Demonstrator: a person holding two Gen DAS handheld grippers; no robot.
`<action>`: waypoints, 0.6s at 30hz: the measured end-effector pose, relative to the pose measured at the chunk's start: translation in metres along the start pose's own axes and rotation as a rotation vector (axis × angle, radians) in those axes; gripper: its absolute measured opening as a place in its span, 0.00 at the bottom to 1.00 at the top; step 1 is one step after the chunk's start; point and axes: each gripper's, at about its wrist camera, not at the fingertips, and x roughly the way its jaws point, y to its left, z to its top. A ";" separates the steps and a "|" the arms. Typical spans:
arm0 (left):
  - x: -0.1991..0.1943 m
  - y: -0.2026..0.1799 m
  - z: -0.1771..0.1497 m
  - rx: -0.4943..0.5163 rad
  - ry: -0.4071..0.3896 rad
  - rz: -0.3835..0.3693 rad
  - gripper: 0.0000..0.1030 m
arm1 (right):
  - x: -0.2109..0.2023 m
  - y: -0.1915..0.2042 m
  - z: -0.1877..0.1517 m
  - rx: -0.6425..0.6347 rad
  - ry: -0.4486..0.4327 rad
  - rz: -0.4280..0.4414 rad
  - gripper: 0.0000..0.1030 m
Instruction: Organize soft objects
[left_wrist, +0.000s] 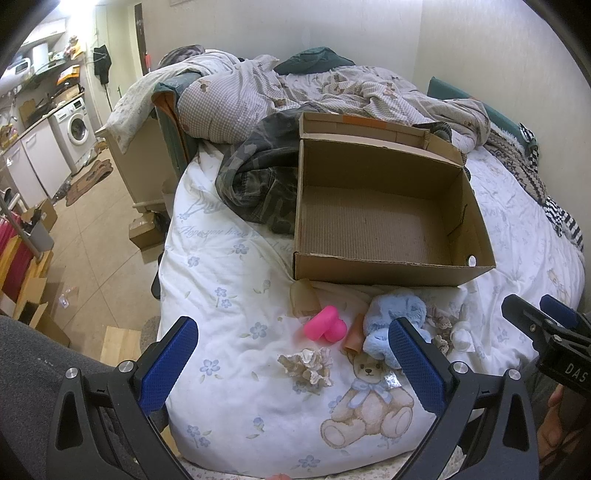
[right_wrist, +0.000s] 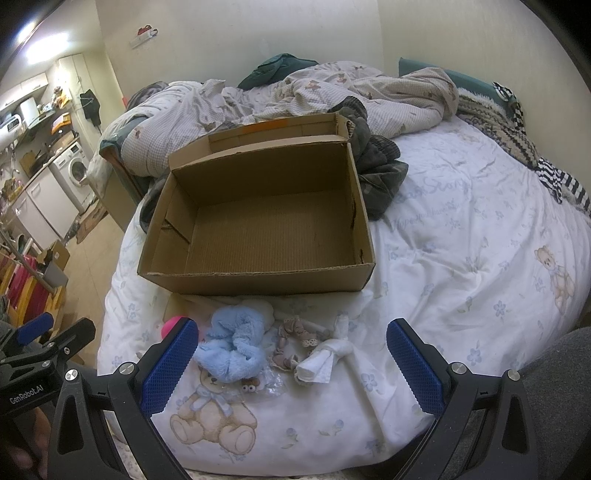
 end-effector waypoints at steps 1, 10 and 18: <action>0.000 0.000 0.000 0.000 0.000 0.000 1.00 | 0.000 0.000 0.000 0.000 0.000 0.000 1.00; -0.005 -0.002 0.005 0.003 -0.001 -0.003 1.00 | 0.000 0.000 0.001 0.000 0.003 0.001 1.00; -0.010 0.002 0.031 -0.014 0.045 0.007 1.00 | -0.007 0.001 0.027 -0.025 0.022 0.019 1.00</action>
